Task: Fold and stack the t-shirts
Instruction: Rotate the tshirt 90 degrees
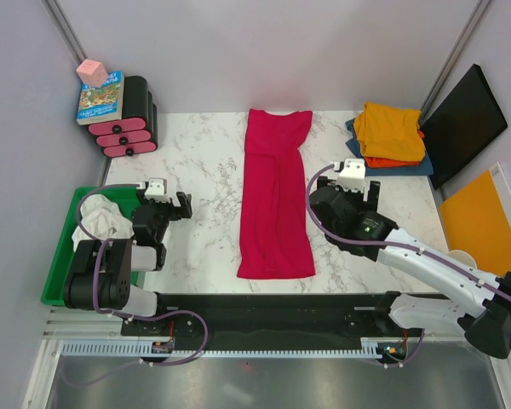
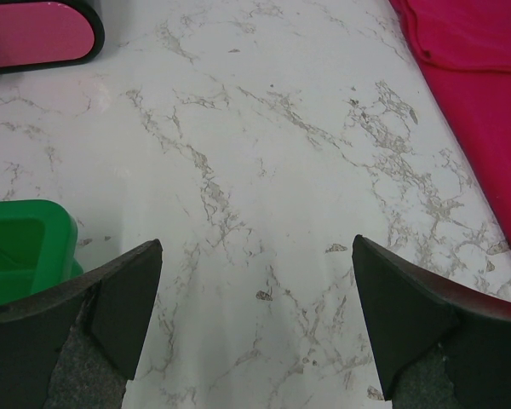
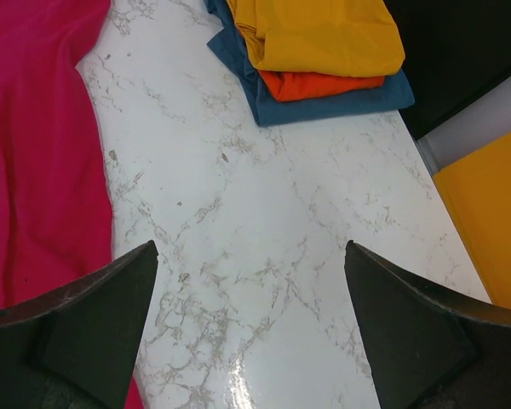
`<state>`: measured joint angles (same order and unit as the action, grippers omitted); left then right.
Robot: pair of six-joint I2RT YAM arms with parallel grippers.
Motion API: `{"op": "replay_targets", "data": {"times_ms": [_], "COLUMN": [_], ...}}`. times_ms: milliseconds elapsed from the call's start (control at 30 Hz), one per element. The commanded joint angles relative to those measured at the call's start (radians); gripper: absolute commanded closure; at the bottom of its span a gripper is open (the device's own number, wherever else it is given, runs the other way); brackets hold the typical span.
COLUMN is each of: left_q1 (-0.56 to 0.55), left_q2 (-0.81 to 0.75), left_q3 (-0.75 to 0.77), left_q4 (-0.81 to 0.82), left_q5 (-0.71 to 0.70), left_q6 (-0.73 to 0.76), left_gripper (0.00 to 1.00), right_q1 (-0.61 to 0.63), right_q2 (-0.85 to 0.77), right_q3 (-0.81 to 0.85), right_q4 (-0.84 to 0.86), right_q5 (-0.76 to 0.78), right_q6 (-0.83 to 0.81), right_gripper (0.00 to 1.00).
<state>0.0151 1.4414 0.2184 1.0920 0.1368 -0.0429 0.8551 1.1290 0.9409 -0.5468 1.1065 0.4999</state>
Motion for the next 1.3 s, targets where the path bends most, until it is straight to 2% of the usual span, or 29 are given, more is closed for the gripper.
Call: {"op": "replay_targets", "data": {"times_ms": [0, 100, 133, 167, 200, 267, 300, 333, 400, 433, 500, 567, 600, 667, 700, 733, 767, 800, 867, 933, 1000, 1100, 1167, 1233, 1267], "left_q1": [-0.003, -0.003, -0.004, -0.059, -0.149, -0.217, -0.297, -0.331, -0.414, -0.435, -0.527, -0.570, -0.569, -0.561, -0.555, -0.544, -0.553, -0.575, -0.691, -0.747, -0.782, -0.881, -0.926, -0.929, -0.926], "left_q2": [-0.006, -0.022, -0.118, -0.200, -0.251, -0.311, -0.308, -0.273, -0.205, -0.178, -0.131, -0.156, -0.180, -0.283, -0.314, -0.335, -0.354, -0.387, -0.420, -0.424, -0.406, -0.395, -0.381, -0.363, -0.355], "left_q3": [0.012, 0.013, 0.028, 0.118, 0.181, 0.343, 0.404, 0.541, 0.691, 0.799, 0.834, 0.825, 0.802, 0.675, 0.635, 0.569, 0.543, 0.532, 0.530, 0.530, 0.513, 0.460, 0.438, 0.408, 0.398], "left_q4": [0.029, -0.012, -0.097, -0.236, -0.491, -0.671, -0.761, -1.004, -1.291, -1.543, -1.658, -1.818, -1.836, -1.825, -1.805, -1.757, -1.638, -1.621, -1.626, -1.669, -1.689, -1.652, -1.641, -1.597, -1.581], "left_q5": [-0.012, -0.013, -0.022, -0.087, -0.183, -0.270, -0.386, -0.458, -0.601, -0.576, -0.537, -0.572, -0.512, -0.442, -0.340, -0.253, -0.164, -0.102, -0.132, -0.187, -0.146, -0.176, -0.200, -0.187, -0.184], "left_q6": [0.034, 0.034, 0.041, 0.084, 0.083, 0.110, 0.107, -0.008, -0.165, -0.283, -0.369, -0.565, -0.721, -0.865, -0.926, -0.898, -0.852, -0.810, -0.766, -0.759, -0.764, -0.802, -0.824, -0.824, -0.827], "left_gripper": [0.00, 0.00, 0.00, 0.00, 0.00, 0.00, 0.00, 0.00, 0.00, 0.00, 0.00, 0.00, 0.00, 0.00, 0.00, 0.00, 0.00, 0.00, 0.00, 0.00, 0.00, 0.02, 0.21, 0.51, 0.60], "right_q1": [-0.016, -0.022, -0.024, -0.030, -0.030, -0.031, -0.033, -0.033, -0.034, -0.034, -0.033, -0.033, -0.033, -0.033, -0.031, -0.031, -0.033, -0.033, -0.033, -0.034, -0.031, -0.030, -0.027, -0.027, -0.025], "right_q2": [-0.023, -0.034, -0.046, -0.057, -0.078, -0.093, -0.098, -0.097, -0.091, -0.089, -0.089, -0.083, -0.081, -0.090, -0.098, -0.107, -0.130, -0.144, -0.175, -0.181, -0.182, -0.218, -0.239, -0.242, -0.244], "right_q3": [0.021, 0.027, 0.027, 0.026, 0.024, 0.015, 0.010, 0.006, 0.003, -0.005, -0.017, -0.033, -0.031, -0.028, -0.031, -0.037, -0.043, -0.063, -0.085, -0.097, -0.115, -0.172, -0.194, -0.205, -0.206], "right_q4": [-0.030, -0.064, -0.067, -0.068, -0.068, -0.068, -0.070, -0.074, -0.087, -0.093, -0.093, -0.093, -0.096, -0.110, -0.110, -0.107, -0.101, -0.093, -0.068, -0.103, -0.131, -0.134, -0.134, -0.150, -0.153], "right_q5": [-0.051, -0.082, -0.088, -0.095, -0.108, -0.109, -0.114, -0.108, -0.088, -0.074, -0.070, -0.073, -0.074, -0.071, -0.076, -0.076, -0.083, -0.097, -0.181, -0.235, -0.315, -0.399, -0.415, -0.430, -0.433], "right_q6": [-0.058, -0.058, -0.054, -0.052, -0.044, -0.041, -0.043, -0.043, -0.026, -0.018, -0.003, 0.026, 0.037, 0.072, 0.074, 0.078, 0.075, 0.068, 0.042, 0.055, 0.107, 0.167, 0.192, 0.210, 0.212], "right_gripper": [0.02, 0.02, 0.02, 0.02, 0.02, 0.02, 0.02, 0.02, 0.02, 0.02, 0.02, 0.02, 0.02, 0.02, 0.02, 0.02, 0.02, 0.02, 0.02, 0.02, 0.05, 0.10, 0.13, 0.16, 0.17]}}
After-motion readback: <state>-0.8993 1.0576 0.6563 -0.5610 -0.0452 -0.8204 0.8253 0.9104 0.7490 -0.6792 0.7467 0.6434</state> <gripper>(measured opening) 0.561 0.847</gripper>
